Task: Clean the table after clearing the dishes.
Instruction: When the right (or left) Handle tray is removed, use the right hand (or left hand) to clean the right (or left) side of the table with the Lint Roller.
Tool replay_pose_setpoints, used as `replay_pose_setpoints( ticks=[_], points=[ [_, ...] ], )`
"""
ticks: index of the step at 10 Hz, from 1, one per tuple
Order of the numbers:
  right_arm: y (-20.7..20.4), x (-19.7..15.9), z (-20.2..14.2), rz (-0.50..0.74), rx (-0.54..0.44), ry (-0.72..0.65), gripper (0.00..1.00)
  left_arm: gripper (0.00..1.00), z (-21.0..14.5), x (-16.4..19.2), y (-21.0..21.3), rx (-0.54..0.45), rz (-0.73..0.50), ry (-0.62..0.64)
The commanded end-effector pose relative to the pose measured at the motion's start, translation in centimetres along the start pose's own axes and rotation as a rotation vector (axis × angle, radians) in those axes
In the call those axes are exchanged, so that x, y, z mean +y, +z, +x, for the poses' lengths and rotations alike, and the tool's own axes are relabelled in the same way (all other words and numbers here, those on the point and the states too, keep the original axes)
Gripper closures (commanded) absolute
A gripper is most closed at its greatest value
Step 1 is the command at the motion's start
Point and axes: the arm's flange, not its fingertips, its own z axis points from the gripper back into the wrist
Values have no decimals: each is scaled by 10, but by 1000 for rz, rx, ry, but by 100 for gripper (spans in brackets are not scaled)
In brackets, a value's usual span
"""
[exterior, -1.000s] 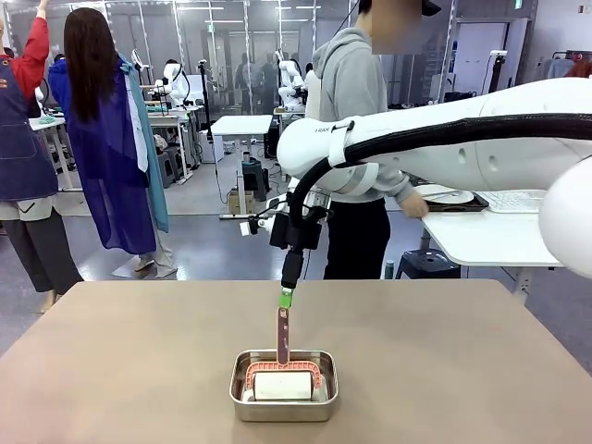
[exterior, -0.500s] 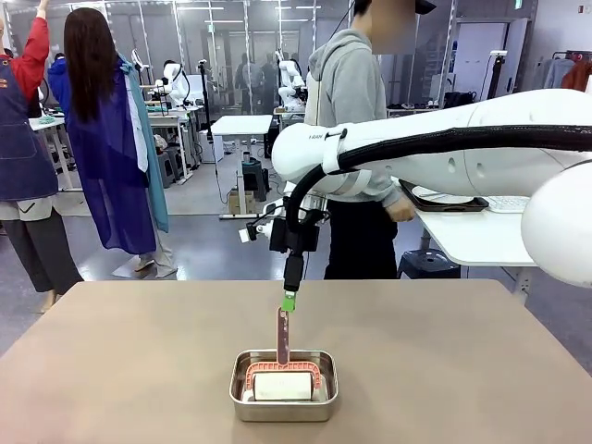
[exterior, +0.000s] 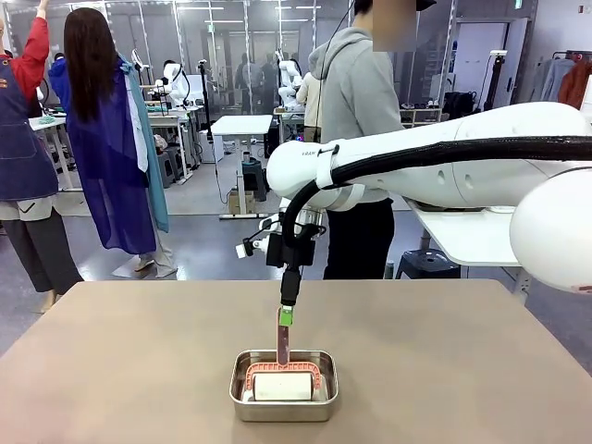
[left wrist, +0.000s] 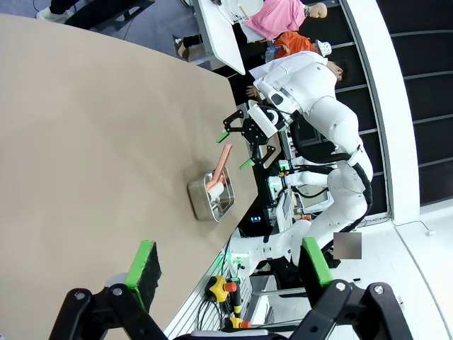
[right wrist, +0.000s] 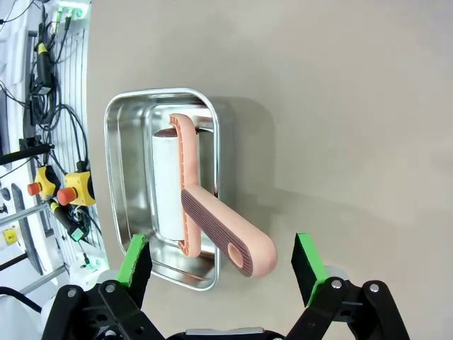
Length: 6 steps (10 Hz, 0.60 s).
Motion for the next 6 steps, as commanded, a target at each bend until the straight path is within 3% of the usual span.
replay_pose_setpoints(
  ticks=[1,3,5,6],
  points=[
    [-5,9,-6,-11,16,15,0,0,-1,-6,-1,-11,17,16],
    [-8,14,-10,21,33,17,0,0,-1,-6,-1,-11,17,16],
    [-9,19,-6,-18,-9,2,0,0,-1,-6,-1,-11,17,16],
    [-6,3,-4,19,17,-4,0,0,-1,-6,-1,-11,17,16]
  ],
)
